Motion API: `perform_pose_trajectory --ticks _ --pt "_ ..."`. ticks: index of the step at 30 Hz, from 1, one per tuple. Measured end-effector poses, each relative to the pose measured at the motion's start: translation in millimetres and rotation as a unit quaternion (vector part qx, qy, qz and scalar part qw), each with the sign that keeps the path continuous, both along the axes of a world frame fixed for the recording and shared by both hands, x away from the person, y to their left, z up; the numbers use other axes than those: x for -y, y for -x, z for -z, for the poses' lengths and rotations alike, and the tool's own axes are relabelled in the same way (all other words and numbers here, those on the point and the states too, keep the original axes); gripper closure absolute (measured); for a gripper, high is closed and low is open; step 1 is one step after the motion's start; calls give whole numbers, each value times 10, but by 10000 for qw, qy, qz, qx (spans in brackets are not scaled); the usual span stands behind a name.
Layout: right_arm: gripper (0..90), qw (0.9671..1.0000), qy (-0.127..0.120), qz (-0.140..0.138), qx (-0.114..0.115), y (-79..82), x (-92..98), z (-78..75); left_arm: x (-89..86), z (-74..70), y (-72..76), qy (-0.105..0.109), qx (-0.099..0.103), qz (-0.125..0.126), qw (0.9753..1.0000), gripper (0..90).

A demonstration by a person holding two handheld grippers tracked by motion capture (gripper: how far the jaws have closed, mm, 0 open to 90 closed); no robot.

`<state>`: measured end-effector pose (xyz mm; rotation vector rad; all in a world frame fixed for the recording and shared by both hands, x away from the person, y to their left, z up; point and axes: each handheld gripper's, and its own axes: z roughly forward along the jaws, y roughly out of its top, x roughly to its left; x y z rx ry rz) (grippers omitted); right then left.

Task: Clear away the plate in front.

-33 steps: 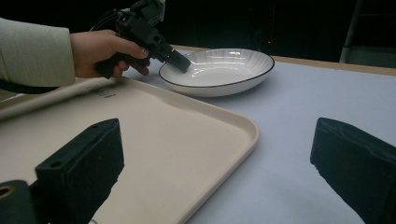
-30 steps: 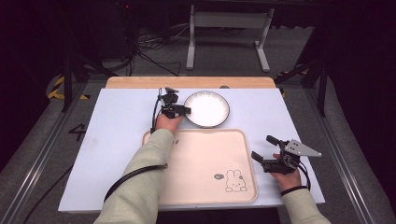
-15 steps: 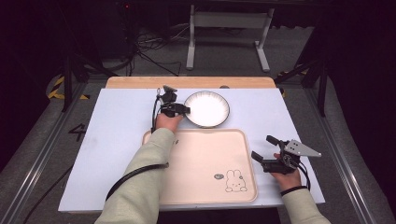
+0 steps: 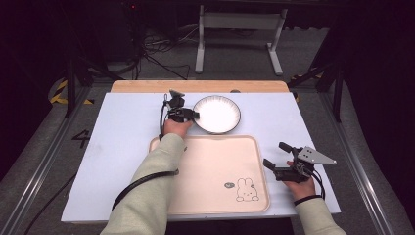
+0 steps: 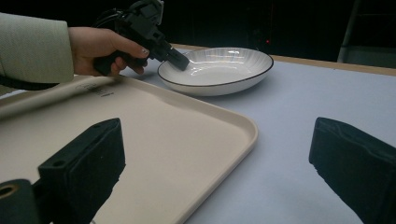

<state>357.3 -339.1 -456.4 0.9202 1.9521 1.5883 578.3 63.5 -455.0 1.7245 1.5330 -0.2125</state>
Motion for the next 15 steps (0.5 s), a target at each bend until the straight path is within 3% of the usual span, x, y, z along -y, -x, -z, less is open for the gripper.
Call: perform_pose_trajectory --ticks 6,12,15 --pt "40 10000 22 -2 -5 1 -3 -1 0 -6 0 151 -225 -244 9993 796" --pt "41 10000 20 3 -4 3 -4 -1 0 -48 11 493 -187 -392 9978 815" --pt "41 10000 31 1 -11 4 -5 -1 -4 -102 18 515 -168 -422 9976 814"
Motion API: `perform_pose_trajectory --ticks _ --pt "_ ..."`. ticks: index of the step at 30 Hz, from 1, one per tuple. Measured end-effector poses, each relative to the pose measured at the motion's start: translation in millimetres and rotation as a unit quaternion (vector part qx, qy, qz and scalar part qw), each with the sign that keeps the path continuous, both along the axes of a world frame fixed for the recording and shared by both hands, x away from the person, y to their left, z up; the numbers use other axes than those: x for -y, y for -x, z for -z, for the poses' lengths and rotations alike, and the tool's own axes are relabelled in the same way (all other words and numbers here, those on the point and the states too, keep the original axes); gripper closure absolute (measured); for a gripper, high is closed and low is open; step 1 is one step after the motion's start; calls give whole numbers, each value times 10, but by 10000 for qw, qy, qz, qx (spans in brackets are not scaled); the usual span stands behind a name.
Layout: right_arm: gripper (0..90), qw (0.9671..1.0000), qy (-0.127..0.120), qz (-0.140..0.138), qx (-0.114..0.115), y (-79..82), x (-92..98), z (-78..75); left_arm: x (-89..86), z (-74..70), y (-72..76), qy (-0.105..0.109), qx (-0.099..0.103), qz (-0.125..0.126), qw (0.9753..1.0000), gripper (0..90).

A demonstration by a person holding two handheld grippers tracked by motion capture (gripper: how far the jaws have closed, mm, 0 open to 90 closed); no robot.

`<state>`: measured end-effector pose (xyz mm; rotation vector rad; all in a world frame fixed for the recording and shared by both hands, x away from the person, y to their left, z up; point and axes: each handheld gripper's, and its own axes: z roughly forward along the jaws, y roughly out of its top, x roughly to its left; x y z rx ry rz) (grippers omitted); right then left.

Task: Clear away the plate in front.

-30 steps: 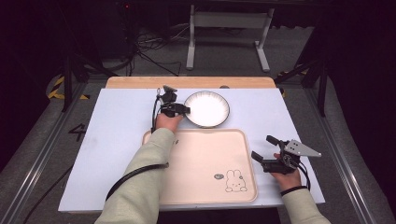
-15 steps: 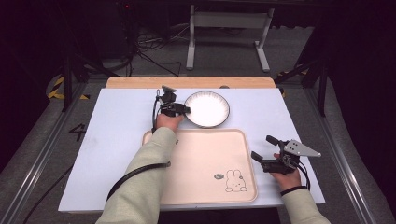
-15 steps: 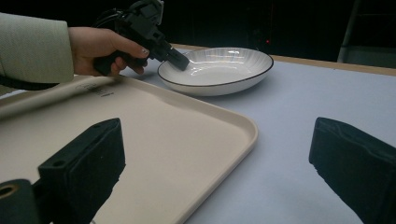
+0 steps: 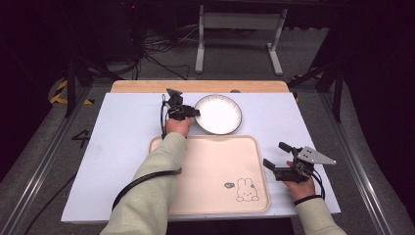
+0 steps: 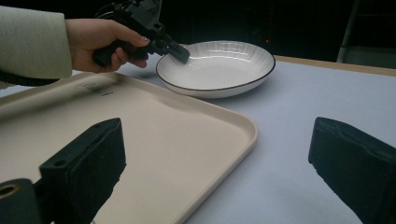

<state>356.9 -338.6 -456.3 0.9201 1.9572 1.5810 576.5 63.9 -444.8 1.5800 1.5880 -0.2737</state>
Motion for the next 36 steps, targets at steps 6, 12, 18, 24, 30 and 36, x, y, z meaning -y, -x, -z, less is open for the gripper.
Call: perform_pose_trajectory --ticks 6,12,18,24,30,36 --pt "41 10000 -3 4 -1 -2 0 0 13 -117 16 15 246 102 9996 825" --pt "42 10000 24 -2 5 -4 -8 0 83 -240 54 -127 486 324 9982 826" --pt "41 10000 -4 -9 -11 -5 1 -1 89 -371 101 -173 662 410 9968 815" --pt "41 10000 -10 -11 -10 -5 2 -1 48 -522 172 -244 800 543 9950 809" --pt "41 10000 -19 -7 -4 -7 2 0 -29 -692 266 -215 974 608 9932 810" --pt "41 10000 -5 -2 -12 -5 -1 -1 -113 -815 391 -216 987 727 9922 809"
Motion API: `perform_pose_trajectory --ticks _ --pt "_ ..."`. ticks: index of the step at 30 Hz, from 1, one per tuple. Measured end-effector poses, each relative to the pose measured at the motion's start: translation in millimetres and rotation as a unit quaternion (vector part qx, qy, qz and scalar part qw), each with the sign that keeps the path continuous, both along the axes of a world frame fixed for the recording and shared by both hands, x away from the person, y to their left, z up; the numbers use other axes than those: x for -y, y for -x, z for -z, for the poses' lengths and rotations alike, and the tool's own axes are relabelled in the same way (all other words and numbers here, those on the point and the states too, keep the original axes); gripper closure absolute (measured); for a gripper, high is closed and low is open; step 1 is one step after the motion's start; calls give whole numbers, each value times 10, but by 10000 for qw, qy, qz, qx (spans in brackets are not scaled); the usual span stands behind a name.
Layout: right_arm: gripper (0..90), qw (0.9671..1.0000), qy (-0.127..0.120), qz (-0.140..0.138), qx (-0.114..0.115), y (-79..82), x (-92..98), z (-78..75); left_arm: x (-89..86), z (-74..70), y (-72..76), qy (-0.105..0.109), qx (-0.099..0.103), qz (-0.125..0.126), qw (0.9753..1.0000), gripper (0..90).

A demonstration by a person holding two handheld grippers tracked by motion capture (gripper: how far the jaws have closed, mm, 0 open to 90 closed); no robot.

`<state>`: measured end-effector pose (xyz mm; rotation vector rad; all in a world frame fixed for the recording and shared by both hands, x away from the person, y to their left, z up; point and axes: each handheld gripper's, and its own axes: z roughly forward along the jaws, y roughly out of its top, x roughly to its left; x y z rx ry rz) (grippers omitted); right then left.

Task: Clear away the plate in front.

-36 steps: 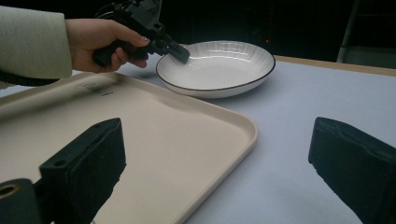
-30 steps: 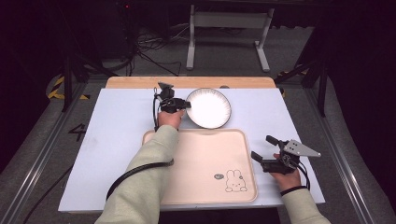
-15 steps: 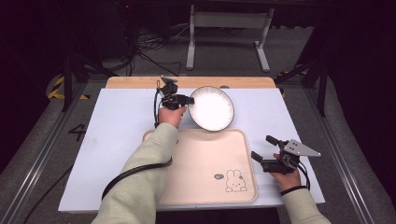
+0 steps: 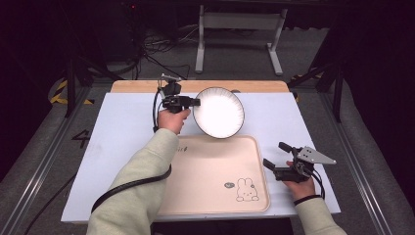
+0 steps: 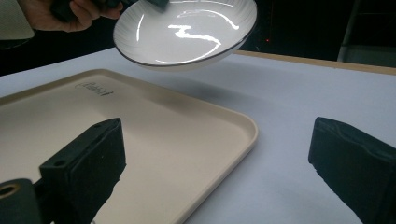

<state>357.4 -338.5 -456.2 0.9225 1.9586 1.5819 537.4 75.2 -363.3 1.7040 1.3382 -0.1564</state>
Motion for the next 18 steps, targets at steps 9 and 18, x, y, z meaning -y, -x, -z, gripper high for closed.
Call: perform_pose_trajectory --ticks 9,18 --pt "41 10000 1 6 0 -1 0 0 -161 -137 144 41 126 19 9999 810" --pt "41 10000 5 17 -6 0 -3 0 -273 -210 383 225 316 189 9991 810"
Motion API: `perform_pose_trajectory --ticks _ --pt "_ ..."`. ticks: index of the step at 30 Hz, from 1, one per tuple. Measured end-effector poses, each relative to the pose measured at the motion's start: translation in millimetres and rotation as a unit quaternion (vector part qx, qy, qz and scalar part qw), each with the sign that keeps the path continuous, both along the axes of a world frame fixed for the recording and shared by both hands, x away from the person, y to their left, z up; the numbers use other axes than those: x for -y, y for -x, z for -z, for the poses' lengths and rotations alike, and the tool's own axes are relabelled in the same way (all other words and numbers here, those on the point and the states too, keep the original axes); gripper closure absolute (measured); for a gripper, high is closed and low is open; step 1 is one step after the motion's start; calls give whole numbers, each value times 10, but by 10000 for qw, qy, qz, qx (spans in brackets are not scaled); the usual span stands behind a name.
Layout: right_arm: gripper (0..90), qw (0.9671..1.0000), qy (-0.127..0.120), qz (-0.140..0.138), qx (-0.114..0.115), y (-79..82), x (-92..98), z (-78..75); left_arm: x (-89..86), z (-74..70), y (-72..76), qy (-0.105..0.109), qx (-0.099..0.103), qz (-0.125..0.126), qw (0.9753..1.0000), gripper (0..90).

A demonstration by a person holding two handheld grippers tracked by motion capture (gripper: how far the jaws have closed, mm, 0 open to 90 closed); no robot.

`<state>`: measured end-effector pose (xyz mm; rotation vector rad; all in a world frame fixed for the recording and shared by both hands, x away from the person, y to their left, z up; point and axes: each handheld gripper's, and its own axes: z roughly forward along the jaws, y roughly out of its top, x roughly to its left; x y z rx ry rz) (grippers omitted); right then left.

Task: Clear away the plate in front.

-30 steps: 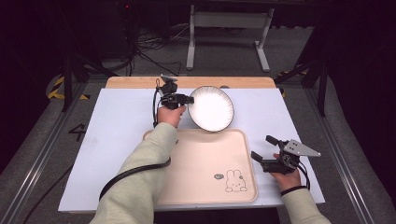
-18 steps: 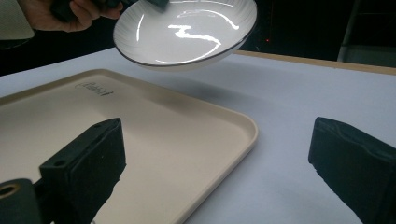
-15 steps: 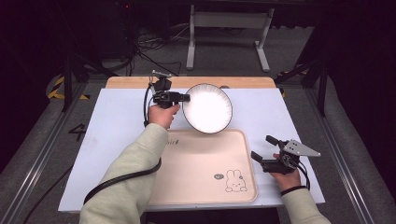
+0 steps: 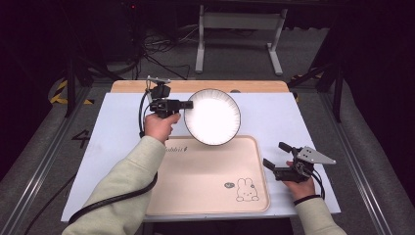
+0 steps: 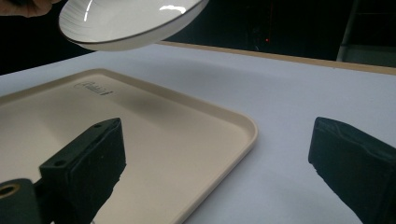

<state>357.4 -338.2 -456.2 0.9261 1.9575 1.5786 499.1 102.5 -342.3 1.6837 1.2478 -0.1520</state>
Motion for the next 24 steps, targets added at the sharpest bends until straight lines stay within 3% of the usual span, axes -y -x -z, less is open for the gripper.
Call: perform_pose_trajectory --ticks 7,13,24 --pt "41 10000 0 -2 2 0 1 0 -45 -8 123 -2 10 167 9999 810" --pt "41 10000 1 -2 6 -1 1 0 -119 25 247 116 3 232 9997 810" --pt "41 10000 4 1 5 -1 -1 0 -168 -1 417 -9 285 372 9989 809"
